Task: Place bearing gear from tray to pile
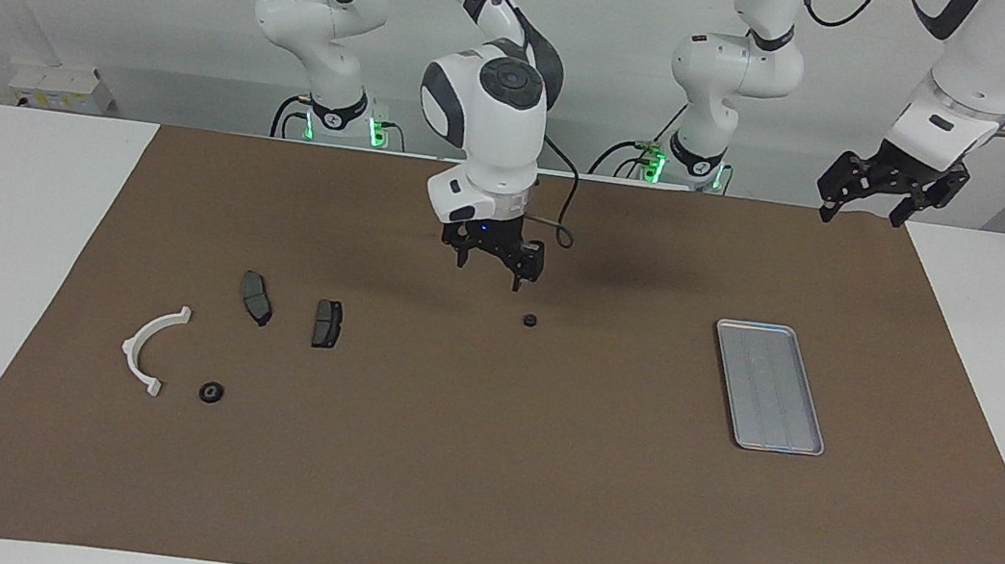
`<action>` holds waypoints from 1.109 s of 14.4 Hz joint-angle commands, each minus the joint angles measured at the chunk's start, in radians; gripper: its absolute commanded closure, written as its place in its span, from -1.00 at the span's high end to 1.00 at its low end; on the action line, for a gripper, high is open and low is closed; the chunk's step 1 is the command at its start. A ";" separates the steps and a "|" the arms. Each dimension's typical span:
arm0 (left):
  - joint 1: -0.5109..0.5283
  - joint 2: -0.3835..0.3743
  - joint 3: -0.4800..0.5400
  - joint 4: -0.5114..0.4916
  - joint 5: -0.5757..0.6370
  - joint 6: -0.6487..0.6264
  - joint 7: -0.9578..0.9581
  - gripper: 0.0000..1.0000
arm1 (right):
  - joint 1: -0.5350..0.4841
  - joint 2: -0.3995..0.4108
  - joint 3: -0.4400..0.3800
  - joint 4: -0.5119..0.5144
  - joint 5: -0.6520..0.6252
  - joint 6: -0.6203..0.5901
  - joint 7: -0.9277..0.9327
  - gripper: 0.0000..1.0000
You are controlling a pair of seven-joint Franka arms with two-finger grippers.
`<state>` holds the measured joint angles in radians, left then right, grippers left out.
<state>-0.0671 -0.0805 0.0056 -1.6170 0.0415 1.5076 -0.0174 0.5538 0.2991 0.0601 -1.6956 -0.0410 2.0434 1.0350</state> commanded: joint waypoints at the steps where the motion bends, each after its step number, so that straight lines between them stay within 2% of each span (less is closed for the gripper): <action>1: -0.019 -0.005 0.019 0.000 -0.015 0.014 -0.006 1.00 | 0.012 0.017 0.000 -0.021 0.016 0.063 0.034 1.00; 4: -0.031 -0.004 0.022 0.003 -0.012 0.008 0.001 1.00 | 0.034 0.052 -0.002 -0.021 0.000 0.101 0.063 1.00; 7: -0.034 0.022 0.022 0.057 -0.014 -0.027 0.001 1.00 | 0.067 0.115 -0.003 -0.012 -0.034 0.145 0.120 1.00; 9: -0.034 0.024 0.019 0.057 -0.014 -0.029 0.001 1.00 | 0.069 0.158 -0.002 -0.007 -0.089 0.178 0.172 1.00; 12: -0.034 0.018 0.016 0.048 -0.015 -0.023 0.002 1.00 | 0.078 0.189 0.000 -0.001 -0.089 0.199 0.180 1.00; 16: -0.036 0.015 0.014 0.043 -0.015 -0.017 0.004 1.00 | 0.091 0.245 0.000 0.071 -0.074 0.190 0.278 1.00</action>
<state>-0.0869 -0.0735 0.0070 -1.5918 0.0406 1.5042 -0.0172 0.6414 0.5084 0.0599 -1.6817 -0.1101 2.2413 1.2479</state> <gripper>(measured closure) 0.000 0.000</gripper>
